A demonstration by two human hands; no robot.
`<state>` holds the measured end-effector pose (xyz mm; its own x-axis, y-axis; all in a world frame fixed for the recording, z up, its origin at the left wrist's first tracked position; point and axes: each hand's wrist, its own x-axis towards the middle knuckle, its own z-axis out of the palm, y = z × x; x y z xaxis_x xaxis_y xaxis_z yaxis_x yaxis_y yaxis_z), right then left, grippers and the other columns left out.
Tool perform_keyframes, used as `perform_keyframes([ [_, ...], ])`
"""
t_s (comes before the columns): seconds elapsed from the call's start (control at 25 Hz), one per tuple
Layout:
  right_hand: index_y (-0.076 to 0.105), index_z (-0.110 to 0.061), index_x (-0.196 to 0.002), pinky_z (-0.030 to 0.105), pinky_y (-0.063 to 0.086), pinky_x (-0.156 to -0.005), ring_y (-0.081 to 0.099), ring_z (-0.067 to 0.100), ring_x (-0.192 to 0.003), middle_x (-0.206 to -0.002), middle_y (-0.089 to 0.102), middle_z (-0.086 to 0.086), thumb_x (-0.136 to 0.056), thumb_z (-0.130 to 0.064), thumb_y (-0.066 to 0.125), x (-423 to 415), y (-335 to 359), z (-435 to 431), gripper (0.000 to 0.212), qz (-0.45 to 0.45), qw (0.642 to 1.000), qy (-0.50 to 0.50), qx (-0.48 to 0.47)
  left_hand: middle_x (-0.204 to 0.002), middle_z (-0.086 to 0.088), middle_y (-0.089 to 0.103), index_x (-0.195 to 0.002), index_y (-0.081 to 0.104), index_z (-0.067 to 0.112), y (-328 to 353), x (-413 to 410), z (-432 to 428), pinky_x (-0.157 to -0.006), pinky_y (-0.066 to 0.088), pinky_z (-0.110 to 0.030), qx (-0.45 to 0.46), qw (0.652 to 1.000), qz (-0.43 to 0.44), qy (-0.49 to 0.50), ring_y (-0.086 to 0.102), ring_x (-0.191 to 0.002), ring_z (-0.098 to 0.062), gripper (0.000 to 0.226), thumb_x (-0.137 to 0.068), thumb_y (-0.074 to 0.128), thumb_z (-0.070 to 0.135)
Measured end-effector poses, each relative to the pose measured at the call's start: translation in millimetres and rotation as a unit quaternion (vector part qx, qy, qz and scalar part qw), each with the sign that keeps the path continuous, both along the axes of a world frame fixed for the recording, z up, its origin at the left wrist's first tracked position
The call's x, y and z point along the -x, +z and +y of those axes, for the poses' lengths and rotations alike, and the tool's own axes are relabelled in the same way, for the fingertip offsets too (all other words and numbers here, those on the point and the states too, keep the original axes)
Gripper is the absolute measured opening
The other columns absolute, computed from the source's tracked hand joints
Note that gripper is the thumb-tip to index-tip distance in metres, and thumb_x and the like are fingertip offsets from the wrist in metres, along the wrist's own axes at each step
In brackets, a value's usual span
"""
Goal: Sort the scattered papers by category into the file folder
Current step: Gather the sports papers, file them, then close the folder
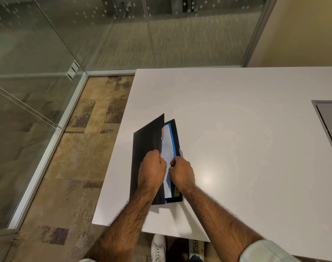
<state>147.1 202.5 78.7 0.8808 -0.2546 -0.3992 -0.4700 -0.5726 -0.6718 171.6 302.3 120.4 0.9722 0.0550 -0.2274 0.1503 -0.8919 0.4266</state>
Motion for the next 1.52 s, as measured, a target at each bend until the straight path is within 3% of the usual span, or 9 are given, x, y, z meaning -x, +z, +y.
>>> perform_keyframes([
  [0.16,0.065,-0.014,-0.106,0.027,0.051,-0.079,0.061,0.015,-0.087,-0.112,0.07,0.004,-0.1,-0.022,0.055,1.9,-5.7,-19.6,0.014,0.003,1.0,-0.013,-0.008,-0.102,-0.003,0.059,-0.106,0.06,0.013,-7.0,-1.6,-11.8,-0.075,0.053,-0.021,-0.008,1.0,-0.006,-0.02,0.062,-0.085,-0.015,0.019,-0.102,0.056,0.031],
  [0.32,0.065,-0.017,-0.104,0.024,0.053,-0.067,0.066,0.014,-0.082,-0.105,0.072,0.0,-0.099,-0.023,0.054,21.0,-18.0,-45.7,0.014,0.016,0.999,-0.038,-0.007,-0.112,-0.003,0.056,-0.117,0.057,0.013,-34.1,-12.1,-38.6,-0.076,0.062,-0.032,-0.026,0.996,-0.002,-0.088,0.066,-0.094,-0.019,0.02,-0.103,0.053,0.027],
  [0.52,0.066,-0.02,-0.102,0.031,0.048,-0.074,0.063,0.021,-0.088,-0.098,0.07,-0.002,-0.096,-0.022,0.055,59.6,-45.8,-79.8,0.013,0.02,0.998,-0.032,0.043,-0.123,-0.01,0.054,-0.125,0.056,0.01,-76.7,-17.4,-70.7,-0.081,0.054,-0.035,-0.133,0.973,-0.022,-0.185,0.061,-0.105,-0.025,0.027,-0.1,0.048,0.015],
  [0.68,0.065,-0.02,-0.098,0.034,0.048,-0.078,0.064,0.023,-0.093,-0.1,0.068,-0.001,-0.098,-0.022,0.054,76.9,-66.5,-90.8,0.011,-0.008,0.998,-0.015,0.062,-0.12,-0.009,0.061,-0.119,0.06,0.013,-107.9,-18.3,-50.7,-0.091,0.052,-0.04,-0.081,0.977,-0.038,-0.195,0.062,-0.111,-0.029,0.027,-0.102,0.045,0.027],
  [0.8,0.061,-0.018,-0.129,0.031,0.045,-0.099,0.06,0.021,-0.121,-0.132,0.063,-0.002,-0.1,-0.025,0.054,72.8,-70.1,-86.6,0.031,-0.03,0.998,-0.006,0.048,-0.162,-0.009,0.036,-0.149,0.045,0.019,-141.6,-17.6,-0.8,-0.124,0.025,-0.049,-0.103,0.978,-0.042,-0.176,0.032,-0.15,-0.033,0.055,-0.103,0.038,0.048],
  [0.92,0.027,-0.017,-0.158,0.021,0.024,-0.119,0.033,0.012,-0.148,-0.161,0.033,-0.008,-0.101,-0.032,0.051,50.9,-72.6,-76.2,0.063,-0.057,0.998,0.027,0.023,-0.171,-0.007,0.009,-0.162,0.018,0.024,-169.2,-10.3,36.8,-0.126,0.01,-0.055,-0.14,0.973,-0.045,-0.178,0.01,-0.158,-0.032,0.077,-0.098,0.02,0.067],
  [1.04,0.013,-0.017,-0.16,0.009,0.016,-0.114,0.029,0.003,-0.144,-0.16,0.029,-0.01,-0.101,-0.034,0.048,20.2,-77.2,-66.9,0.071,-0.119,0.99,0.08,0.008,-0.172,-0.007,0.007,-0.163,0.013,0.023,-182.1,-6.9,39.5,-0.126,0.01,-0.056,-0.146,0.972,-0.053,-0.176,0.01,-0.158,-0.031,0.081,-0.097,0.02,0.07],
  [1.24,0.018,-0.014,-0.16,0.042,0.027,-0.122,0.019,0.024,-0.154,-0.167,0.021,0.005,-0.104,-0.039,0.038,2.3,-99.9,-55.0,0.065,-0.131,0.954,0.232,0.138,-0.172,-0.007,0.002,-0.163,0.006,0.023,-185.7,-6.2,41.5,-0.126,0.009,-0.056,-0.157,0.97,-0.057,-0.178,0.005,-0.158,-0.031,0.083,-0.097,0.019,0.07],
  [1.52,0.008,-0.016,-0.162,0.045,0.009,-0.127,-0.004,0.022,-0.157,-0.17,0.0,0.003,-0.105,-0.048,0.022,3.0,-116.6,-48.4,0.067,-0.075,0.933,0.27,0.228,-0.172,-0.008,0.002,-0.163,0.007,0.022,-187.9,-7.0,40.9,-0.125,0.009,-0.057,-0.16,0.968,-0.058,-0.183,0.004,-0.158,-0.031,0.084,-0.097,0.026,0.07],
])
